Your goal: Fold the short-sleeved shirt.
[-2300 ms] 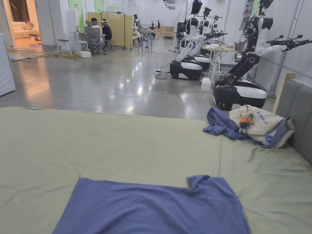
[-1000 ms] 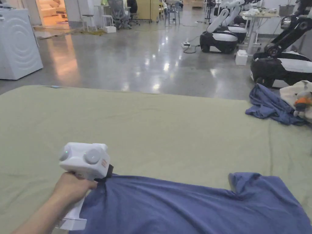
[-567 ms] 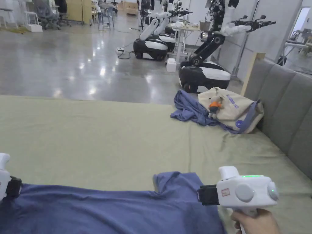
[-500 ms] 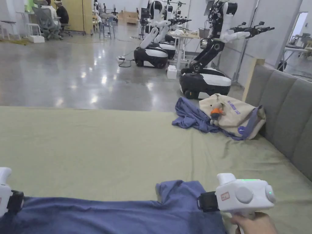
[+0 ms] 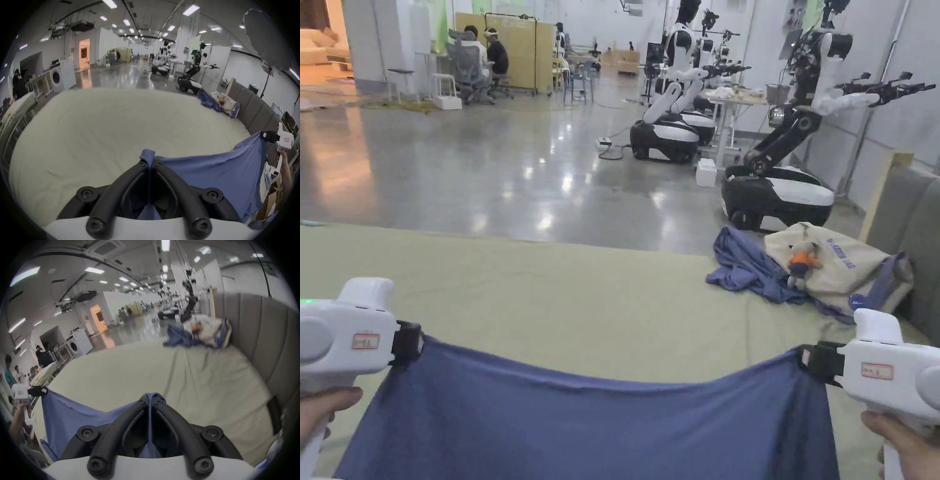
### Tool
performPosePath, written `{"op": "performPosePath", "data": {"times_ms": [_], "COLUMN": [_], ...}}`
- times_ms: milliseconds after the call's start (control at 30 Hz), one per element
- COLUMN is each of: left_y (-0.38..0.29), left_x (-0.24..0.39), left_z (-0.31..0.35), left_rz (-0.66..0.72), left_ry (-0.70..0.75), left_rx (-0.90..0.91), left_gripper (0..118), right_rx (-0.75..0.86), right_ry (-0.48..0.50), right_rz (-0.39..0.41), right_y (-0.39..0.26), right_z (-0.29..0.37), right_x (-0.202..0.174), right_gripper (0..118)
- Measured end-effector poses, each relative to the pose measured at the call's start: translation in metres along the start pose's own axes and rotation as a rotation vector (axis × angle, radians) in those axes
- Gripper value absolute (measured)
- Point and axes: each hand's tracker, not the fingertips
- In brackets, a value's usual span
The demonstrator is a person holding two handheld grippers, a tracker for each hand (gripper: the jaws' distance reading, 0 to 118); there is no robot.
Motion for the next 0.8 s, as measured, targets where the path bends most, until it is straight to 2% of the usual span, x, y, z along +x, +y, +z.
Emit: {"op": "performPosePath", "data": {"times_ms": [33,133,233,333,500,800], "left_y": [0.013,0.038,0.044,0.053,0.093,0.195], "left_x": [0.000,0.000,-0.002,-0.008,-0.002,0.012], "left_z": [0.014,0.050,0.072,0.100,0.138,0.154], "left_rz": [-0.014,-0.019,-0.047,-0.007,-0.013,-0.020], "left_ry": [0.005,-0.012,-0.011,-0.050,-0.042,-0.044], "left_rx": [0.031,0.082,0.094,0.178,0.241,0.360], "left_gripper": [3,2,2,2,2,2], "right_rx": [0.047,0.113,0.121,0.208,0.264,0.385], "right_ry": [0.006,0.036,0.024,0.068,0.068,0.021], "right_rz": [0.016,-0.010,0.051,0.043,0.058,0.108], "right_y": [0.012,0.041,0.049,0.057,0.104,0.212], "right_z": [0.015,0.055,0.074,0.098,0.132,0.148], "right_x": [-0.006,-0.022,-0.037,-0.041,-0.052,-0.056], "right_gripper": [4,4,4,4,4,4]}}
